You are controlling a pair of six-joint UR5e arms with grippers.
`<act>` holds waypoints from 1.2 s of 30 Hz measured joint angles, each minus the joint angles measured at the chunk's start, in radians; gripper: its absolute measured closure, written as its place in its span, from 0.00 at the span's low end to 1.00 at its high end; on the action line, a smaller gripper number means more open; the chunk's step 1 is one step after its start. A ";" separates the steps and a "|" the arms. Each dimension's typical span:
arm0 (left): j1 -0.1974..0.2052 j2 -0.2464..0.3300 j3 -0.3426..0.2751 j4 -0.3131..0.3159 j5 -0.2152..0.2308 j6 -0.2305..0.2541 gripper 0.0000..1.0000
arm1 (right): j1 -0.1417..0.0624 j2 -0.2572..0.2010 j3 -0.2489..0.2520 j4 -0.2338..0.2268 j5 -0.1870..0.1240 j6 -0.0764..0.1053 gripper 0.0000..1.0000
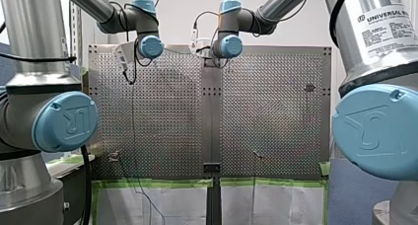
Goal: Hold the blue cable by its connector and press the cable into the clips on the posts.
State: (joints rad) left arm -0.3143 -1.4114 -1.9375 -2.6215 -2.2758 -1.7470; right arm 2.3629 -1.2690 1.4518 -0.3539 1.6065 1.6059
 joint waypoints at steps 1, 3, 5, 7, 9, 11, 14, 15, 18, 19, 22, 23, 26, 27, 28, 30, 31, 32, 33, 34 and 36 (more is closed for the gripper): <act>0.012 0.012 0.000 -0.012 0.012 -0.005 1.00 | 0.000 0.005 0.000 -0.001 0.000 0.000 1.00; 0.029 0.029 0.001 -0.029 0.028 -0.011 1.00 | 0.000 0.017 -0.001 -0.003 0.000 0.000 1.00; 0.048 0.042 0.001 -0.049 0.048 -0.014 1.00 | 0.000 0.025 -0.002 -0.006 0.000 0.000 1.00; 0.069 0.048 0.001 -0.069 0.068 -0.014 1.00 | 0.000 0.029 -0.007 -0.008 -0.001 0.001 1.00; 0.086 0.050 0.002 -0.086 0.085 -0.013 1.00 | 0.000 0.032 -0.017 -0.009 -0.004 0.001 1.00; 0.105 0.048 0.004 -0.105 0.105 -0.009 1.00 | 0.003 0.035 -0.031 -0.009 -0.007 0.002 1.00; 0.131 0.034 0.011 -0.131 0.131 -0.001 1.00 | 0.007 0.038 -0.055 -0.008 -0.009 0.004 1.00; 0.139 0.027 0.015 -0.140 0.139 0.002 1.00 | 0.009 0.039 -0.063 -0.007 -0.009 0.006 1.00; 0.164 0.007 0.029 -0.164 0.163 0.010 1.00 | 0.012 0.040 -0.089 -0.006 -0.009 0.011 1.00; 0.173 0.001 0.035 -0.173 0.172 0.011 1.00 | 0.013 0.041 -0.097 -0.006 -0.010 0.013 1.00; 0.196 -0.008 0.050 -0.197 0.196 0.008 1.00 | 0.016 0.043 -0.123 -0.005 -0.010 0.019 1.00; 0.204 -0.010 0.055 -0.205 0.204 0.006 1.00 | 0.017 0.046 -0.132 -0.004 -0.010 0.020 1.00; 0.227 -0.017 0.070 -0.227 0.227 0.002 1.00 | 0.020 0.056 -0.146 -0.004 -0.009 0.022 1.00; 0.233 -0.020 0.075 -0.234 0.233 0.001 1.00 | 0.021 0.061 -0.149 -0.004 -0.008 0.023 1.00; 0.242 -0.023 0.082 -0.241 0.241 0.000 1.00 | 0.023 0.068 -0.153 -0.004 -0.007 0.023 1.00; 0.256 -0.030 0.094 -0.248 0.256 0.000 1.00 | 0.026 0.079 -0.158 -0.004 -0.005 0.023 1.00; 0.267 -0.034 0.103 -0.252 0.266 0.000 1.00 | 0.027 0.084 -0.161 -0.004 -0.003 0.023 1.00; 0.275 -0.038 0.109 -0.254 0.275 0.000 1.00 | 0.030 0.091 -0.165 -0.004 -0.001 0.023 1.00; 0.284 -0.042 0.115 -0.255 0.283 0.000 1.00 | 0.031 0.096 -0.168 -0.004 0.000 0.023 1.00; 0.294 -0.047 0.122 -0.257 0.294 0.000 1.00 | 0.033 0.100 -0.172 -0.004 0.001 0.023 1.00; 0.308 -0.055 0.132 -0.257 0.308 0.000 1.00 | 0.037 0.112 -0.182 -0.004 0.005 0.023 1.00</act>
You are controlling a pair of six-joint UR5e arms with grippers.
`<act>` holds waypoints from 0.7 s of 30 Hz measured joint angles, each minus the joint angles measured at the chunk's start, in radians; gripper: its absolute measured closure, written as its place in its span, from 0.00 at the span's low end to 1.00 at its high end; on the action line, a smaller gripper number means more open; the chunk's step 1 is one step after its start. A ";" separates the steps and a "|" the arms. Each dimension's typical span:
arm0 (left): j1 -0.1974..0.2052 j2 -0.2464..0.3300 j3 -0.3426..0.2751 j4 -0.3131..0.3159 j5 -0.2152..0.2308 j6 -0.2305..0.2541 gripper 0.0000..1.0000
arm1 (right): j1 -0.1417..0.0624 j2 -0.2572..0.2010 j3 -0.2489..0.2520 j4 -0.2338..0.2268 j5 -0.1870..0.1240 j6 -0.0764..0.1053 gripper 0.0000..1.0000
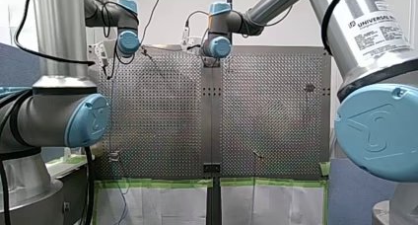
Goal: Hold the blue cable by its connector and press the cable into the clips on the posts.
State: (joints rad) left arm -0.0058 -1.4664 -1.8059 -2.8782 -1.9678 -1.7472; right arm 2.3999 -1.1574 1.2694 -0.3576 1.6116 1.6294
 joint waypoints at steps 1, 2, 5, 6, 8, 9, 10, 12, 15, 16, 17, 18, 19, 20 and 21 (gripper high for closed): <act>0.009 -0.005 0.004 0.000 0.009 0.000 1.00 | 0.002 0.005 -0.006 0.000 0.002 0.000 1.00; 0.016 -0.009 0.006 0.001 0.017 0.000 1.00 | 0.004 0.011 -0.013 0.001 0.004 0.001 1.00; 0.030 -0.024 0.011 0.001 0.040 0.000 1.00 | 0.008 0.019 -0.030 0.001 0.009 0.003 1.00; 0.033 -0.030 0.012 0.002 0.047 0.001 1.00 | 0.009 0.020 -0.033 0.001 0.010 0.004 1.00; 0.040 -0.040 0.014 0.002 0.064 0.002 1.00 | 0.010 0.021 -0.039 0.001 0.010 0.005 1.00; 0.042 -0.043 0.014 0.004 0.071 0.002 1.00 | 0.010 0.022 -0.041 0.001 0.010 0.005 1.00; 0.046 -0.046 0.016 0.007 0.081 0.002 1.00 | 0.010 0.022 -0.043 0.002 0.011 0.006 1.00; 0.050 -0.049 0.020 0.012 0.095 0.000 1.00 | 0.009 0.023 -0.046 0.002 0.011 0.006 1.00; 0.058 -0.051 0.029 0.014 0.121 -0.005 1.00 | 0.006 0.024 -0.047 0.003 0.013 0.006 1.00; 0.061 -0.051 0.032 0.015 0.131 -0.010 1.00 | 0.005 0.024 -0.047 0.003 0.014 0.006 1.00; 0.064 -0.052 0.035 0.015 0.139 -0.014 1.00 | 0.004 0.024 -0.047 0.003 0.015 0.006 1.00; 0.066 -0.055 0.038 0.014 0.146 -0.017 1.00 | 0.003 0.024 -0.047 0.003 0.016 0.006 1.00; 0.069 -0.059 0.043 0.013 0.155 -0.022 1.00 | 0.002 0.025 -0.047 0.003 0.018 0.006 1.00; 0.071 -0.063 0.048 0.012 0.163 -0.024 1.00 | 0.001 0.025 -0.048 0.003 0.019 0.006 1.00; 0.072 -0.067 0.053 0.011 0.171 -0.026 1.00 | 0.000 0.025 -0.048 0.003 0.020 0.006 1.00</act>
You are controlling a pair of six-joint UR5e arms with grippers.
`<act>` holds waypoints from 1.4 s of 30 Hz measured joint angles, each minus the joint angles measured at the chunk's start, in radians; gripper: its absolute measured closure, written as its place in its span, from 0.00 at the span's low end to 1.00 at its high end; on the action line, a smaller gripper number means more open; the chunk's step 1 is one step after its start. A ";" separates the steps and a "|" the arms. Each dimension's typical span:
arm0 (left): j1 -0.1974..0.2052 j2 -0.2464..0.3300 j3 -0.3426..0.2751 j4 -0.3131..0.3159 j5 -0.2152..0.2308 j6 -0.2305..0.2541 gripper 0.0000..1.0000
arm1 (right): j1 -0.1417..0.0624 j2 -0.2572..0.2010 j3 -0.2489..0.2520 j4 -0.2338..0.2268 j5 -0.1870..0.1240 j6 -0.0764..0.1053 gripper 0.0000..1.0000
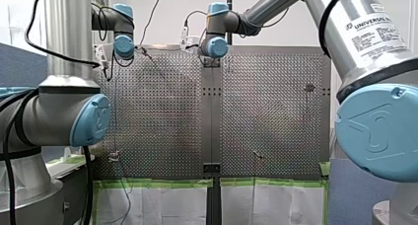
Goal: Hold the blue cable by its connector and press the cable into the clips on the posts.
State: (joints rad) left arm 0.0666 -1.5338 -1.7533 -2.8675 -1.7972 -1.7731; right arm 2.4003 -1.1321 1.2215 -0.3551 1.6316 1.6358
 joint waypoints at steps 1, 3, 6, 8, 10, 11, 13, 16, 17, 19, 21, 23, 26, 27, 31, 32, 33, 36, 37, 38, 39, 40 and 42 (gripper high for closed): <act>0.002 -0.007 0.005 -0.001 0.011 -0.002 1.00 | -0.001 0.000 0.000 0.000 0.002 0.000 1.00; 0.006 -0.016 0.012 -0.002 0.028 -0.004 1.00 | -0.003 0.001 -0.001 0.000 0.007 0.000 1.00; 0.011 -0.031 0.020 0.000 0.052 -0.009 1.00 | -0.006 0.002 -0.001 0.000 0.011 0.001 1.00; 0.015 -0.041 0.024 0.003 0.064 -0.014 1.00 | -0.008 0.003 -0.001 0.000 0.012 0.001 1.00; 0.020 -0.050 0.028 0.006 0.073 -0.017 1.00 | -0.010 0.004 -0.001 0.000 0.013 0.001 1.00; 0.022 -0.054 0.031 0.006 0.076 -0.019 1.00 | -0.011 0.005 -0.001 -0.001 0.014 0.001 1.00; 0.026 -0.060 0.039 0.009 0.082 -0.027 1.00 | -0.013 0.008 -0.002 -0.001 0.014 0.000 1.00; 0.032 -0.066 0.057 0.012 0.093 -0.046 1.00 | -0.017 0.016 -0.003 -0.001 0.014 0.000 1.00; 0.033 -0.067 0.063 0.013 0.096 -0.052 1.00 | -0.019 0.019 -0.004 -0.002 0.015 0.000 1.00; 0.038 -0.069 0.077 0.014 0.100 -0.065 1.00 | -0.021 0.025 -0.008 -0.002 0.014 0.000 1.00; 0.042 -0.074 0.093 0.012 0.107 -0.076 1.00 | -0.024 0.032 -0.015 -0.002 0.014 0.000 1.00; 0.046 -0.084 0.111 0.006 0.115 -0.082 1.00 | -0.029 0.040 -0.022 -0.002 0.013 0.000 1.00; 0.051 -0.101 0.134 0.002 0.122 -0.082 1.00 | -0.037 0.052 -0.034 -0.002 0.011 0.000 1.00; 0.053 -0.104 0.138 0.004 0.124 -0.083 1.00 | -0.040 0.057 -0.040 -0.001 0.010 0.000 1.00; 0.062 -0.110 0.146 0.015 0.136 -0.092 1.00 | -0.055 0.086 -0.068 0.004 0.006 0.003 1.00; 0.065 -0.111 0.146 0.016 0.138 -0.093 1.00 | -0.059 0.095 -0.078 0.007 0.005 0.003 1.00; 0.068 -0.112 0.146 0.017 0.139 -0.094 1.00 | -0.061 0.100 -0.085 0.008 0.004 0.004 1.00; 0.074 -0.115 0.147 0.018 0.144 -0.097 1.00 | -0.067 0.111 -0.107 0.012 -0.001 0.005 1.00; 0.076 -0.118 0.147 0.018 0.147 -0.097 1.00 | -0.069 0.113 -0.111 0.013 -0.003 0.005 1.00; 0.077 -0.119 0.147 0.018 0.149 -0.098 1.00 | -0.071 0.115 -0.115 0.014 -0.005 0.005 1.00; 0.078 -0.121 0.147 0.018 0.151 -0.098 1.00 | -0.072 0.115 -0.117 0.016 -0.006 0.005 1.00; 0.079 -0.125 0.147 0.018 0.154 -0.098 1.00 | -0.073 0.116 -0.117 0.017 -0.007 0.005 1.00; 0.081 -0.133 0.147 0.016 0.163 -0.098 1.00 | -0.075 0.117 -0.119 0.022 -0.009 0.005 1.00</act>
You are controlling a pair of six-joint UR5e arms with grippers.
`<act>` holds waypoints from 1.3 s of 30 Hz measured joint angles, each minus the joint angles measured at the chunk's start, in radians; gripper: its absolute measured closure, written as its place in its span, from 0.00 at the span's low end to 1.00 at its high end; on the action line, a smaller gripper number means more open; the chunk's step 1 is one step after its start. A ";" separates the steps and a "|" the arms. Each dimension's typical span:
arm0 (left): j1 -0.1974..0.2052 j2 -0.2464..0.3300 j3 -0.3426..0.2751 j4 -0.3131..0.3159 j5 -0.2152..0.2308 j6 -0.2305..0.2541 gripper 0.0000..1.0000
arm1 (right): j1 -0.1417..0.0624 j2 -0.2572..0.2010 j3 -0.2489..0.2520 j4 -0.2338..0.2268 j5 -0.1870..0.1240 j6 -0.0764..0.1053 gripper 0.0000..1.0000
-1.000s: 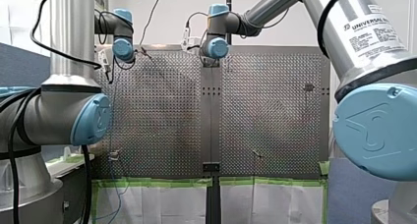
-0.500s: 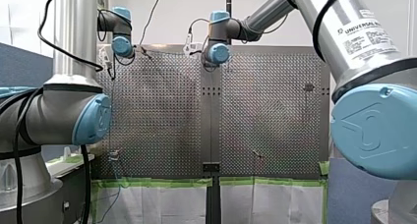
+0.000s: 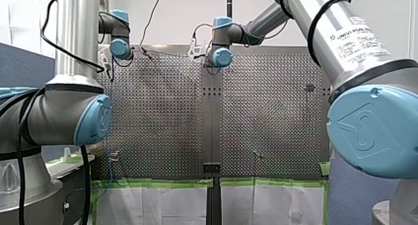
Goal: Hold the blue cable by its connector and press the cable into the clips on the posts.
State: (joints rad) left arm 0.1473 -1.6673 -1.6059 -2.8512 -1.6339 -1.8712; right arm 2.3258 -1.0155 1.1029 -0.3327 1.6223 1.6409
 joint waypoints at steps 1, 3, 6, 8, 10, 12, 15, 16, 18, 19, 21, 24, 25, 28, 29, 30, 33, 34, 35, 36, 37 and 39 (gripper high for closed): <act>0.000 -0.004 0.000 0.000 0.005 0.000 1.00 | 0.000 0.000 0.000 0.002 -0.001 0.000 1.00; 0.001 -0.008 0.000 0.001 0.012 -0.001 0.87 | -0.001 0.000 0.000 0.007 -0.002 0.000 1.00; 0.001 -0.010 0.000 0.001 0.007 -0.010 0.62 | -0.001 0.000 -0.001 0.014 -0.002 -0.001 1.00; -0.001 -0.009 0.000 -0.001 -0.006 -0.015 0.58 | -0.001 0.000 -0.001 0.019 -0.002 -0.001 1.00; -0.004 -0.008 0.000 -0.005 -0.015 -0.018 0.58 | -0.001 0.000 -0.001 0.022 -0.002 -0.001 1.00; -0.005 -0.008 0.000 -0.009 -0.014 -0.024 0.48 | -0.001 0.000 -0.001 0.026 -0.002 -0.001 1.00; -0.004 -0.007 0.000 -0.016 0.000 -0.034 0.15 | -0.001 0.000 -0.001 0.029 -0.002 -0.001 1.00; -0.002 -0.005 0.000 -0.022 0.009 -0.035 0.00 | -0.001 0.000 -0.001 0.029 -0.002 -0.001 1.00; 0.000 -0.003 0.000 -0.036 0.020 -0.031 0.00 | -0.002 0.000 -0.001 0.030 -0.002 -0.001 1.00; 0.001 0.000 0.000 -0.047 0.024 -0.024 0.00 | -0.002 0.000 -0.001 0.030 -0.002 -0.001 1.00; 0.003 0.003 -0.001 -0.066 0.022 -0.010 0.00 | -0.003 0.000 -0.001 0.030 -0.002 -0.001 1.00; 0.003 0.008 -0.003 -0.094 0.005 0.015 0.00 | -0.004 0.000 -0.001 0.030 -0.003 0.000 1.00; 0.003 0.011 -0.006 -0.105 -0.004 0.025 0.00 | -0.005 0.000 -0.001 0.030 -0.004 0.000 1.00; 0.001 0.030 -0.021 -0.133 -0.026 0.040 0.00 | -0.005 0.000 -0.001 0.030 -0.006 0.000 1.00; 0.000 0.037 -0.027 -0.141 -0.029 0.040 0.00 | -0.005 0.000 -0.001 0.031 -0.007 0.000 1.00; 0.000 0.044 -0.034 -0.149 -0.029 0.038 0.00 | -0.005 0.000 -0.001 0.031 -0.007 0.000 1.00; -0.004 0.068 -0.056 -0.174 -0.019 0.027 0.00 | -0.006 0.000 -0.001 0.031 -0.009 -0.001 1.00; -0.006 0.078 -0.065 -0.183 -0.011 0.021 0.00 | -0.007 0.000 -0.001 0.032 -0.009 -0.001 1.00; -0.008 0.085 -0.071 -0.191 -0.004 0.015 0.00 | -0.008 0.001 -0.001 0.032 -0.009 -0.001 1.00; -0.009 0.093 -0.075 -0.199 0.003 0.011 0.00 | -0.008 0.000 -0.001 0.032 -0.009 -0.001 1.00; -0.012 0.104 -0.079 -0.210 0.013 0.006 0.00 | -0.009 0.000 -0.001 0.032 -0.010 -0.001 1.00; -0.015 0.122 -0.083 -0.229 0.031 0.005 0.00 | -0.010 0.000 -0.001 0.032 -0.011 -0.001 1.00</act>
State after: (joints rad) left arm 0.1319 -1.5454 -1.6888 -3.0798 -1.6029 -1.8660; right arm 2.3162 -1.0154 1.1022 -0.3009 1.6108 1.6402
